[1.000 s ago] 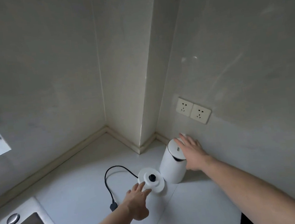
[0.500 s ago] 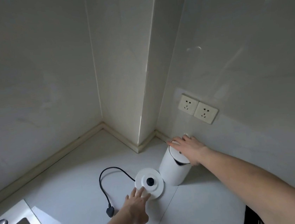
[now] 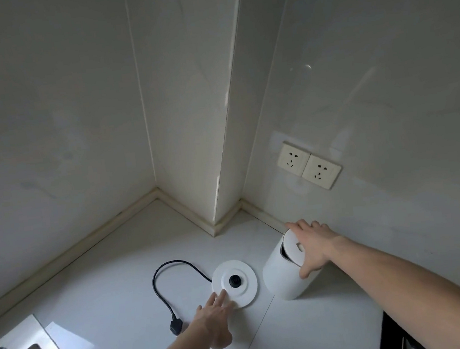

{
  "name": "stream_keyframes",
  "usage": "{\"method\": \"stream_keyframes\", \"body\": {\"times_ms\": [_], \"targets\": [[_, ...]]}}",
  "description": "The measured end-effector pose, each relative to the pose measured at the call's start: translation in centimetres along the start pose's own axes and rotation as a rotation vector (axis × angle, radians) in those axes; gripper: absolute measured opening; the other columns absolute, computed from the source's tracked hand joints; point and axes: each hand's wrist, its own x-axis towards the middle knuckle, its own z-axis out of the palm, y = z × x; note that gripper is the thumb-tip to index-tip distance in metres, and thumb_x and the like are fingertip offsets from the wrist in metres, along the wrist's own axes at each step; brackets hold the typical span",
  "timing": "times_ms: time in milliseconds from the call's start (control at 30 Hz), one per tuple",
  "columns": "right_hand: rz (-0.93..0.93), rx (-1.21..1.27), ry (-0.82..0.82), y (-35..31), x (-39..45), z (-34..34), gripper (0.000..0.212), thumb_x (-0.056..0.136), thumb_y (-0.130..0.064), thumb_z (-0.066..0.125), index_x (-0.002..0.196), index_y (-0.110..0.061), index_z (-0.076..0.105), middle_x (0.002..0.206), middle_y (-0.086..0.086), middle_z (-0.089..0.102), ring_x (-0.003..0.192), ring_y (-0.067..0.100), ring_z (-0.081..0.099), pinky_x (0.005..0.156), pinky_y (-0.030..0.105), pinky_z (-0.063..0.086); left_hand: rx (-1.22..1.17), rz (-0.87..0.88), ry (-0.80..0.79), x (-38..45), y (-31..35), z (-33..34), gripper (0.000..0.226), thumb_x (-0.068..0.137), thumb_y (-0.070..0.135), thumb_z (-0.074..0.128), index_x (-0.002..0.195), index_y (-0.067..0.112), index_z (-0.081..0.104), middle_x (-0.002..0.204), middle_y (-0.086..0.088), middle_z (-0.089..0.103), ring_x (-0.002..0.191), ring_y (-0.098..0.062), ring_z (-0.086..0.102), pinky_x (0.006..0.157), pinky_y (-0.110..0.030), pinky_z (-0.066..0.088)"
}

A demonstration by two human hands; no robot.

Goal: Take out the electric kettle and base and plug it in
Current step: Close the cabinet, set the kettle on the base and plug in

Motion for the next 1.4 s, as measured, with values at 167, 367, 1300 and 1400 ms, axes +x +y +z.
{"method": "stream_keyframes", "body": {"times_ms": [167, 367, 1300, 1400], "targets": [[0.070, 0.254, 0.065, -0.5, -1.3, 0.2, 0.125, 0.042, -0.064, 0.076, 0.150, -0.029, 0.022, 0.143, -0.005, 0.036, 0.129, 0.026, 0.036, 0.103, 0.039, 0.043, -0.032, 0.004, -0.002, 0.9, 0.3, -0.3, 0.089, 0.081, 0.015, 0.049, 0.159, 0.033, 0.009, 0.168, -0.002, -0.014, 0.155, -0.025, -0.008, 0.124, -0.052, 0.011], [0.123, 0.447, 0.141, -3.0, -1.5, -1.3, 0.128, 0.046, -0.067, 0.075, 0.153, -0.026, 0.017, 0.147, -0.001, 0.034, 0.134, 0.029, 0.033, 0.105, 0.038, 0.042, -0.080, 0.021, 0.006, 1.8, 1.1, -0.3, 0.092, 0.081, 0.020, 0.050, 0.160, 0.026, 0.003, 0.168, -0.003, -0.016, 0.155, -0.027, -0.011, 0.126, -0.050, 0.006], [0.190, 0.336, 0.091, -12.5, 0.9, -1.8, 0.103, 0.051, -0.060, 0.073, 0.136, -0.021, 0.031, 0.133, 0.004, 0.038, 0.121, 0.031, 0.042, 0.084, 0.040, 0.041, -0.253, -0.420, 0.379, -3.6, -9.8, 1.5, 0.053, 0.080, 0.042, 0.058, 0.127, 0.023, 0.041, 0.123, -0.001, 0.039, 0.116, -0.024, 0.044, 0.094, -0.034, 0.043], [0.197, 0.376, 0.097, -12.8, 0.9, -1.5, 0.103, 0.050, -0.060, 0.074, 0.136, -0.021, 0.032, 0.129, 0.003, 0.037, 0.120, 0.031, 0.043, 0.083, 0.040, 0.040, -0.378, -0.490, 0.351, -4.5, -10.4, 3.2, 0.047, 0.084, 0.048, 0.058, 0.114, 0.019, 0.036, 0.112, -0.002, 0.043, 0.106, -0.027, 0.051, 0.083, -0.036, 0.047]]}}
